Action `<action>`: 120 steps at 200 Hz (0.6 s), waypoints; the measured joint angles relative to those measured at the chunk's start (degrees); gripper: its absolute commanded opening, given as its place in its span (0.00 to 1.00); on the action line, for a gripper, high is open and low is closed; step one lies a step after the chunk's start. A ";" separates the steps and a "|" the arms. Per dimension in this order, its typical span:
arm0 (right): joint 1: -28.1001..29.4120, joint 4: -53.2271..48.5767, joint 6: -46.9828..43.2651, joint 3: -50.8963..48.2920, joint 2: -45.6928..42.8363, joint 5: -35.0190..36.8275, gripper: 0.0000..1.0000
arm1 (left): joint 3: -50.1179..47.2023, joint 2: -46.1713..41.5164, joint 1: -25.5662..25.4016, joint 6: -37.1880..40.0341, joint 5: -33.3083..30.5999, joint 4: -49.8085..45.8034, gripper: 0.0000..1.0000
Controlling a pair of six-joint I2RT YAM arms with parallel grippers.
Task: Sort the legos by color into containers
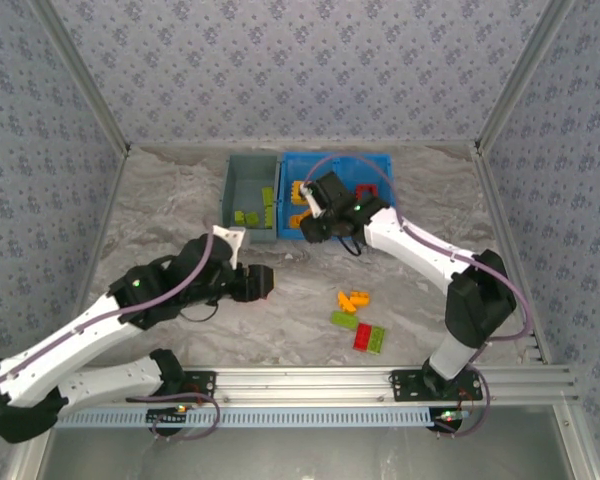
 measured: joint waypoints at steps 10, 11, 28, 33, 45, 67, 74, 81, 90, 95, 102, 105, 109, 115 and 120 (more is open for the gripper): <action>-1.20 -0.39 1.31 3.26 2.67 0.11 0.39 | 1.09 2.60 -0.04 0.15 -1.86 0.44 0.60; -1.36 -0.52 1.53 3.85 3.10 0.13 0.39 | 1.18 2.75 -0.07 0.17 -2.01 0.46 0.60; -2.40 -1.60 3.74 10.78 9.35 0.24 0.38 | 2.78 6.14 -0.63 0.17 -5.35 0.81 0.61; -2.69 -2.03 4.44 12.68 11.10 0.22 0.38 | 3.15 7.02 -0.94 0.17 -6.43 0.92 0.61; -3.28 -2.75 5.97 16.50 15.23 -0.07 0.38 | 3.85 8.63 -1.55 0.15 -8.63 1.01 0.60; -4.48 -4.26 7.96 21.57 21.14 -0.46 0.39 | 5.27 11.37 -3.08 0.09 -12.48 1.16 0.60; -4.72 -4.94 8.37 23.15 22.77 -0.52 0.39 | 5.75 12.13 -3.58 0.09 -13.42 1.20 0.60; -5.01 -5.60 8.72 24.85 24.46 -0.66 0.39 | 6.16 12.74 -4.11 0.00 -14.23 1.27 0.60; -5.27 -6.14 9.09 26.67 26.23 -0.90 0.39 | 6.56 13.27 -4.55 -0.04 -15.06 1.44 0.60; -5.35 -6.54 9.27 27.78 27.17 -0.92 0.39 | 6.64 13.49 -4.81 -0.02 -15.43 1.64 0.60; -5.44 -6.71 9.49 29.20 28.41 -1.07 0.39 | 6.69 13.66 -5.01 -0.04 -15.80 1.90 0.60; -5.49 -6.80 9.53 29.73 28.96 -1.18 0.39 | 6.69 13.68 -5.14 -0.04 -16.02 1.92 0.60; -5.49 -7.02 9.57 30.34 29.46 -1.25 0.39 | 6.69 13.73 -5.18 -0.04 -16.17 1.97 0.60; -5.46 -7.41 9.60 31.32 30.34 -1.31 0.39 | 6.69 13.75 -5.27 -0.04 -16.52 2.01 0.60; -5.49 -7.67 9.62 32.13 31.08 -1.33 0.39 | 6.69 13.75 -5.38 -0.04 -16.68 2.03 0.60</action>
